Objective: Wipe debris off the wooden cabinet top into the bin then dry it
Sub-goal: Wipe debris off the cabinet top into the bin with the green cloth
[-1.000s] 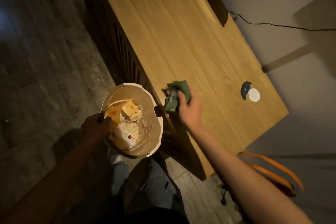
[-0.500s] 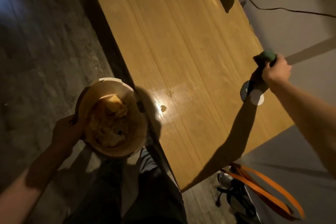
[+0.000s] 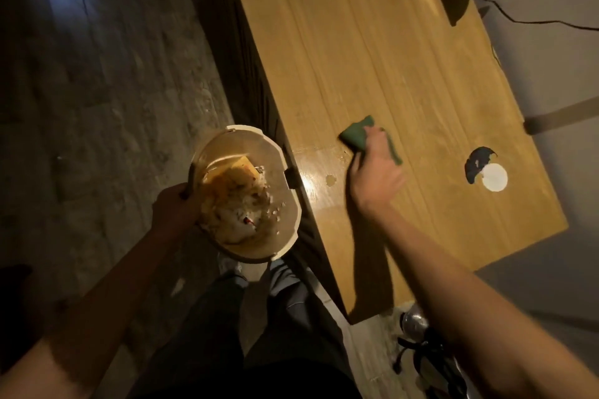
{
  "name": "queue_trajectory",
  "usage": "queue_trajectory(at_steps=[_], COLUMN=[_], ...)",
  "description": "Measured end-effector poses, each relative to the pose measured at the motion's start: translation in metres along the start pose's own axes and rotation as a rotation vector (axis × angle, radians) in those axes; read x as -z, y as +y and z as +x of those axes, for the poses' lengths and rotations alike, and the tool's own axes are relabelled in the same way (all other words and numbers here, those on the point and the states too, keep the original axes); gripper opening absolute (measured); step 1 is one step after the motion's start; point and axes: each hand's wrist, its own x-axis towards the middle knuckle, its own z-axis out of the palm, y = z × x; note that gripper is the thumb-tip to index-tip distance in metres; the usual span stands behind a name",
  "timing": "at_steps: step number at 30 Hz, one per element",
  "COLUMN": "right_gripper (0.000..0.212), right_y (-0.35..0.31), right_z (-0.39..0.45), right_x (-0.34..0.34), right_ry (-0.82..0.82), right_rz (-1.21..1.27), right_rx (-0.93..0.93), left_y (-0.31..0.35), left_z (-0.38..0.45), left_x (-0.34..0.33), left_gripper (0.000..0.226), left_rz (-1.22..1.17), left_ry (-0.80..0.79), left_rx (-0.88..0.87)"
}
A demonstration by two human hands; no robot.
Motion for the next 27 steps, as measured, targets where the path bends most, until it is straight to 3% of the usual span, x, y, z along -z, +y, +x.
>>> queue_trajectory(at_steps=[2, 5, 8, 10, 15, 20, 23, 27], right_gripper=[0.042, 0.046, 0.049, 0.053, 0.046, 0.036, 0.032, 0.022], right_y=[-0.045, -0.098, -0.119, -0.12, -0.101, -0.07, -0.028, 0.062], right_z=[-0.042, -0.097, -0.141, -0.162, -0.161, -0.124, -0.08, -0.01], right_x=[-0.016, -0.039, -0.058, -0.062, -0.036, 0.011, 0.039, 0.073], right_ry=[-0.05, -0.247, -0.547, -0.591, -0.495, -0.282, -0.175, -0.044], right_rz=[0.058, 0.094, 0.117, 0.166, 0.375, 0.609, 0.624, 0.583], right_rx=[0.096, 0.2, 0.119, 0.079, 0.023, -0.079, -0.156, -0.327], left_y=[-0.001, 0.004, 0.006, 0.004, -0.003, 0.0, -0.003, -0.012], left_z=[-0.002, -0.01, -0.019, -0.021, -0.024, -0.032, -0.033, -0.031], left_x=[0.003, 0.007, 0.005, 0.005, 0.001, -0.008, -0.01, -0.014], left_gripper=[0.017, 0.036, 0.037, 0.028, 0.025, 0.01, 0.025, 0.034], left_rz=[0.007, 0.085, 0.071, 0.089, 0.101, 0.013, -0.051, 0.124], left_ry=[-0.006, -0.055, -0.05, -0.041, -0.042, -0.038, -0.016, 0.004], left_rx=[-0.027, -0.067, -0.069, -0.064, -0.046, 0.066, 0.098, 0.039])
